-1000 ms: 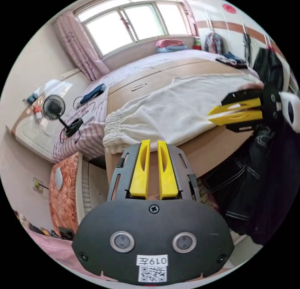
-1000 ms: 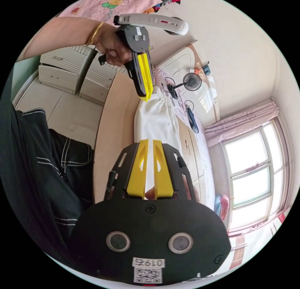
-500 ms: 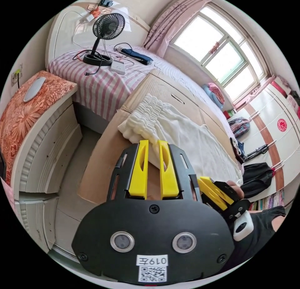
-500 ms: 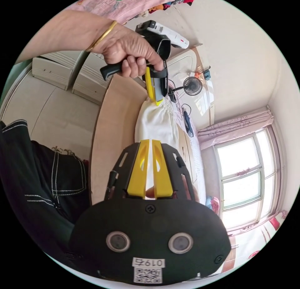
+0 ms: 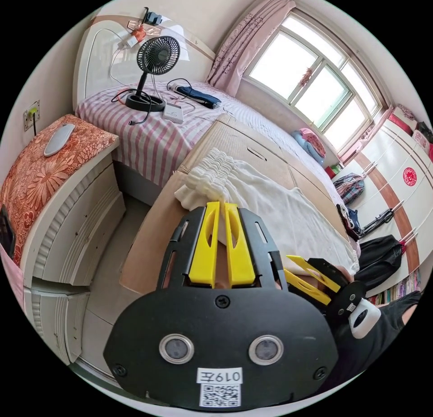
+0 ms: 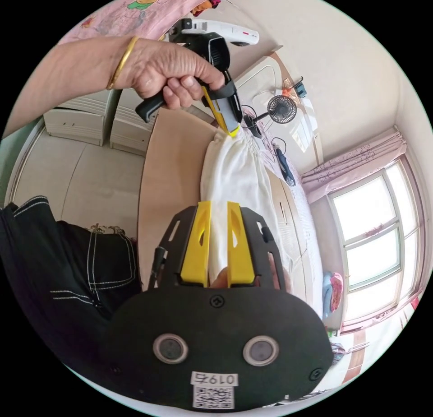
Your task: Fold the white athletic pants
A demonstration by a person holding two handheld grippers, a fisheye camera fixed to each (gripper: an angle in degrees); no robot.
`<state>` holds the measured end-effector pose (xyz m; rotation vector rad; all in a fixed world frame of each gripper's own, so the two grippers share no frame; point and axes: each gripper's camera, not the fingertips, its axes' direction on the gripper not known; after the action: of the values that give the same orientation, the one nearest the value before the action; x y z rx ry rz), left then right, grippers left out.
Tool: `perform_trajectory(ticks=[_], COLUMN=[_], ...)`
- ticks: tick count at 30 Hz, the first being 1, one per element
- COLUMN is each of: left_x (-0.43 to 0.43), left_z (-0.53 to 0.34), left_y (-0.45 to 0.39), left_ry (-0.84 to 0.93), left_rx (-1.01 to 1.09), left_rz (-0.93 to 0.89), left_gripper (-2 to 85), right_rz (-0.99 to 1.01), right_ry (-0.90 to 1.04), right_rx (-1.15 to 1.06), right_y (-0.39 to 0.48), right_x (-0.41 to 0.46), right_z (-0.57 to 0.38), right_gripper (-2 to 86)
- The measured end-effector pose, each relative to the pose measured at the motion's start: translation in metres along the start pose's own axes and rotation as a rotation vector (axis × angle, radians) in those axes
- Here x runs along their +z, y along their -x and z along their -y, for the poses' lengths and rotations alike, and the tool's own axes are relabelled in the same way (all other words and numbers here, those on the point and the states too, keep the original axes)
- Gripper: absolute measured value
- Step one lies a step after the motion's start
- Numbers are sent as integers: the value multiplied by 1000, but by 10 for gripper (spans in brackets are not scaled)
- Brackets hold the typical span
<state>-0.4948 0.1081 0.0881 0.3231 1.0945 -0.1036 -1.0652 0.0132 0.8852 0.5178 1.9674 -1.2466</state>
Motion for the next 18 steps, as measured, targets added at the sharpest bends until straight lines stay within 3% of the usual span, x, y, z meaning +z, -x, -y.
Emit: perform_trajectory(ticks=[3,18], left_x=[-2,45], left_z=[1,8], left_y=[-2,-14], left_ry=[-36,22], left_rx=[17,29], left_rz=[27,132], left_gripper=[18,15], right_rz=[81,103], right_ry=[-8,25], right_rx=[36,49], right_y=[-2,39], right_x=[9,96], right_z=[-8,-69], right_gripper=[72,-4])
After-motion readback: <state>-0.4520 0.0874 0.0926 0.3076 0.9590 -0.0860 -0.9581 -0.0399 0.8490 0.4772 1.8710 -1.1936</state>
